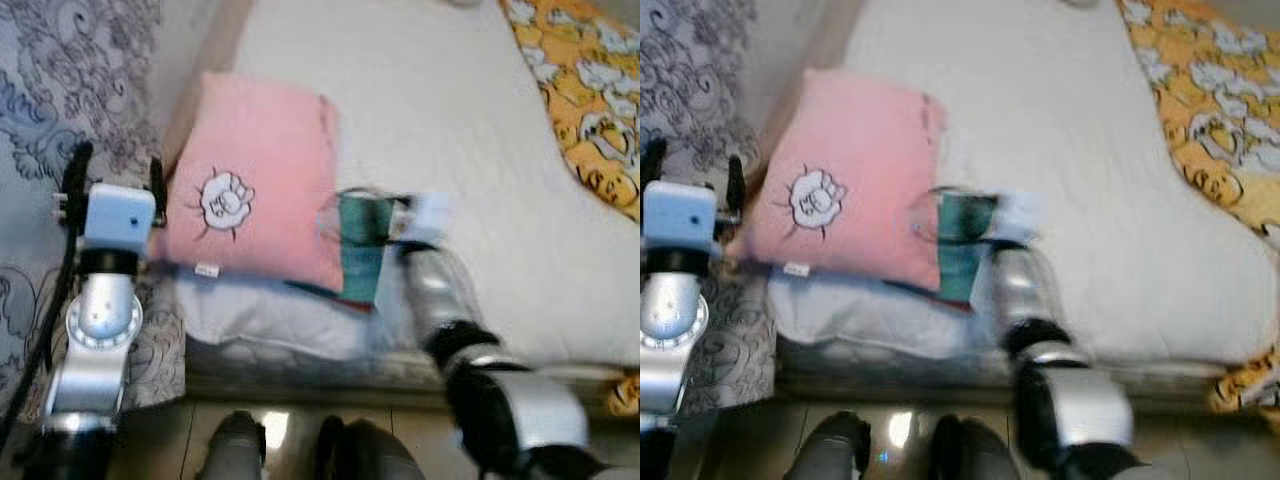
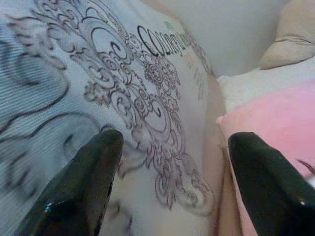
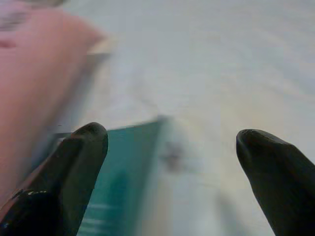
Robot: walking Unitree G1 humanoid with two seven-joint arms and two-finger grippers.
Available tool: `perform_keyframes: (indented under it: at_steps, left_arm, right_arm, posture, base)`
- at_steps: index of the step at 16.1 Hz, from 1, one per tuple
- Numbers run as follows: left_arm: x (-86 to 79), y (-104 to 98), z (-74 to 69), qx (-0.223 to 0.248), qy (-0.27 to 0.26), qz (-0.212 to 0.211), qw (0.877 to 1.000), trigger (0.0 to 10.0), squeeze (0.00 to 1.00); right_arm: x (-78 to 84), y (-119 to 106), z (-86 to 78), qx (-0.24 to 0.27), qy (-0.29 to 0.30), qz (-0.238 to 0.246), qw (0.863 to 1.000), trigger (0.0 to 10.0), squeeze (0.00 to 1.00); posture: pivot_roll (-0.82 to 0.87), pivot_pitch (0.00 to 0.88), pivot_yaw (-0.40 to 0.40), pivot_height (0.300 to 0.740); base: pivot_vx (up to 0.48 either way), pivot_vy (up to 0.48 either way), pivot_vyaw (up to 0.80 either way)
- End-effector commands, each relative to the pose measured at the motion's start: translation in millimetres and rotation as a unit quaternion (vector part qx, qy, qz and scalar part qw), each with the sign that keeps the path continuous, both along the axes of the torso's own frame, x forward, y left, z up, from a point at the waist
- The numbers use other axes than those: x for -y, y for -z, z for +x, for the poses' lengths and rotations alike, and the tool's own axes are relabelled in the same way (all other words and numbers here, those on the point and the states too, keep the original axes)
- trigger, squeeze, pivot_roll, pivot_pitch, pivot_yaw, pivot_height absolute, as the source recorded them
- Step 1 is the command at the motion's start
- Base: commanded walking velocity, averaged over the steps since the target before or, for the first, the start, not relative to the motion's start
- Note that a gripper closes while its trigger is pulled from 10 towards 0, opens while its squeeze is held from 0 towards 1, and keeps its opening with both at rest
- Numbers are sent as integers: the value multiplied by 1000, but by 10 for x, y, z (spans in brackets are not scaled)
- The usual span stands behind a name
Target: Clean up the room
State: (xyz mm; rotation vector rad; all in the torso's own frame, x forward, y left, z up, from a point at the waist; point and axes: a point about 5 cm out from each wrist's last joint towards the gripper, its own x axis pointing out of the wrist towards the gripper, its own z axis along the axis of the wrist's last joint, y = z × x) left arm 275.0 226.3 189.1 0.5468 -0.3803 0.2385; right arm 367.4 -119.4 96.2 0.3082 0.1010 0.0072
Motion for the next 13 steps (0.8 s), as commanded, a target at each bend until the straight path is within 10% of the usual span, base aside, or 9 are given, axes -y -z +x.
perform_keyframes:
  at_steps: [1,3,7,13]
  left_arm:
    - [16,-1,-38,-3,-5,6,1000,10000,0]
    - [75,96,-47,-30,15,-3,999,10000,0]
    - [190,343,-99,-79,28,-37,996,10000,0]
    - [90,360,-168,-87,9,-28,996,10000,0]
  right_arm:
    - [22,10,-16,6,7,7,1000,10000,0]
    - [33,-59,-17,46,-31,-112,992,10000,0]
    - [135,-117,-30,78,-30,-163,983,10000,0]
    - [581,298,-191,-69,94,-154,981,10000,0]
  posture:
    - [325,249,-153,716]
    - [308,234,-156,716]
    - [287,201,-179,716]
    - [297,226,-183,716]
  base:
    - [0,0,0]
    - [0,0,0]
    - [0,0,0]
    - [0,0,0]
